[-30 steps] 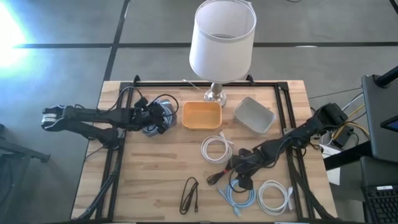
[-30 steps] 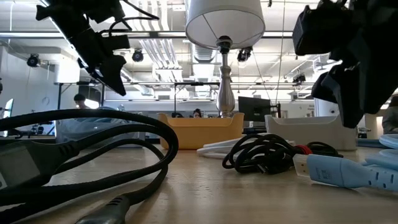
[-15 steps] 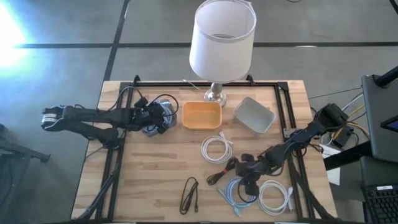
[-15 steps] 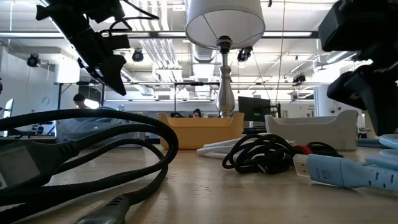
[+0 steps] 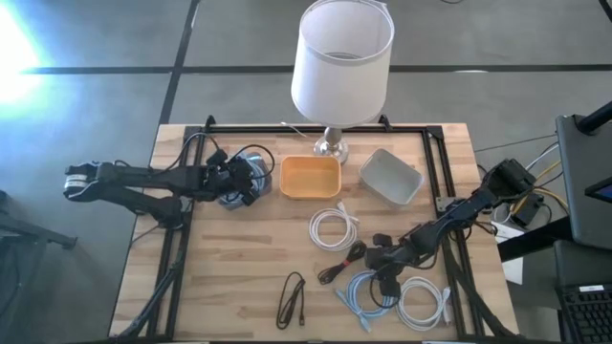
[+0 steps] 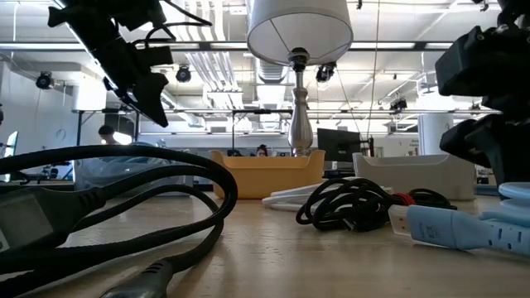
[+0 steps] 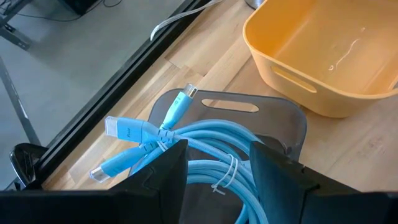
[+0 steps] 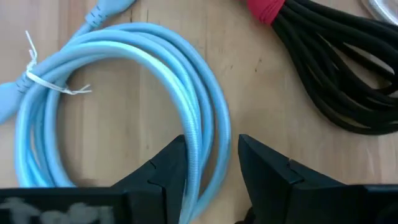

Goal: Sort HDMI cables
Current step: Put the blue HDMI cable into the black bin

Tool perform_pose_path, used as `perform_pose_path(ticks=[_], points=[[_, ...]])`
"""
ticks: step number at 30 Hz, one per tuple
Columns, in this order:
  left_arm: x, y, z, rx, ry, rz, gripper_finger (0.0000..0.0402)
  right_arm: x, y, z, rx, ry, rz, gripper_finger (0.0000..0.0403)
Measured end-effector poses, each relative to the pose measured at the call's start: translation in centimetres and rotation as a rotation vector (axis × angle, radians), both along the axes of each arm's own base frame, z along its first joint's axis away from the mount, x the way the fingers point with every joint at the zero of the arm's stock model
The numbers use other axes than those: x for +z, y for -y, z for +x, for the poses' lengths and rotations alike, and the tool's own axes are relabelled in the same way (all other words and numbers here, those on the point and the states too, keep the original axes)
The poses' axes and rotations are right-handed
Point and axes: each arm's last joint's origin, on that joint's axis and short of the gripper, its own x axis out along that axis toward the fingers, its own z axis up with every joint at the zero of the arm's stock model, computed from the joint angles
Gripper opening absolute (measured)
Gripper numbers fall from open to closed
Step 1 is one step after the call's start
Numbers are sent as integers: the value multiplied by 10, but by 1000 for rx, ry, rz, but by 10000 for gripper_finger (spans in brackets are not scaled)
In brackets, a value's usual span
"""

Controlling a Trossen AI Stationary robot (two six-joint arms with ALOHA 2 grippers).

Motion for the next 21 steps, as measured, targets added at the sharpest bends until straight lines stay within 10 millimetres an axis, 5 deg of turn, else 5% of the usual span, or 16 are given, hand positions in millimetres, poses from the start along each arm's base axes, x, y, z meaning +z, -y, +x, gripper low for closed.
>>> perform_pose_path(ticks=[10,21], points=[[0,0,0,10,10,-7,177,6,-2,6,28,52,-19,21],[5,1,9,-31,140,-83,177,54,-20,35,154,248,-78,15]])
